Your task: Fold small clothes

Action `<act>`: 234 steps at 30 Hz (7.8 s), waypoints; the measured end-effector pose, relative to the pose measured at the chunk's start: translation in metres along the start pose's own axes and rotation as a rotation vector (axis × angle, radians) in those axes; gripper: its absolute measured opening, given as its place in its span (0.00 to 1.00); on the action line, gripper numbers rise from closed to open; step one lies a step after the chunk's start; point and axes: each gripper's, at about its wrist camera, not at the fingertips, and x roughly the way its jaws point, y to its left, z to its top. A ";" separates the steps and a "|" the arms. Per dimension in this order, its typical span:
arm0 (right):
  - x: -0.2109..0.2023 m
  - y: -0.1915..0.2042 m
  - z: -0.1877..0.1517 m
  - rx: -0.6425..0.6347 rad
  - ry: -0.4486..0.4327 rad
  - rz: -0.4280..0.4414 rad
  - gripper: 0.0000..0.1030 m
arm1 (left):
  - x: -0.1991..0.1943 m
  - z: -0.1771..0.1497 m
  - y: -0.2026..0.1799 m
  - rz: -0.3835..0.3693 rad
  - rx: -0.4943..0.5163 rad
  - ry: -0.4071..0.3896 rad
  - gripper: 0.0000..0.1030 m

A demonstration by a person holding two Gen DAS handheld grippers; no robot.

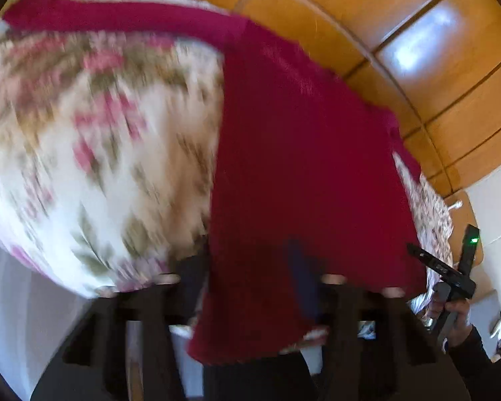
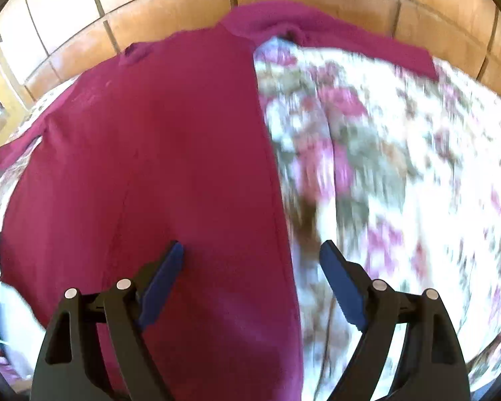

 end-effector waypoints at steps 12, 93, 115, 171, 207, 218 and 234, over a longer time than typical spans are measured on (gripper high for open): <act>-0.044 0.006 -0.018 -0.075 -0.043 0.123 0.06 | -0.020 -0.020 0.006 -0.009 -0.094 -0.051 0.08; 0.026 0.207 0.308 -0.188 -0.229 0.469 0.60 | 0.014 0.111 -0.046 -0.012 -0.047 -0.197 0.61; 0.022 -0.070 0.194 0.273 -0.207 0.151 0.71 | 0.160 0.267 -0.065 0.017 -0.104 -0.076 0.51; 0.100 0.101 0.151 -0.185 -0.152 -0.107 0.98 | -0.107 0.127 0.169 0.236 -0.708 -0.573 0.75; 0.105 0.105 0.151 -0.194 -0.163 -0.125 0.98 | 0.015 0.202 -0.042 -0.073 -0.117 -0.353 0.05; 0.095 0.103 0.160 -0.161 -0.152 -0.077 0.98 | 0.060 0.142 -0.078 0.043 -0.002 -0.235 0.41; 0.152 0.240 0.220 -0.086 0.033 0.353 0.45 | 0.052 0.092 -0.043 0.144 0.019 -0.255 0.41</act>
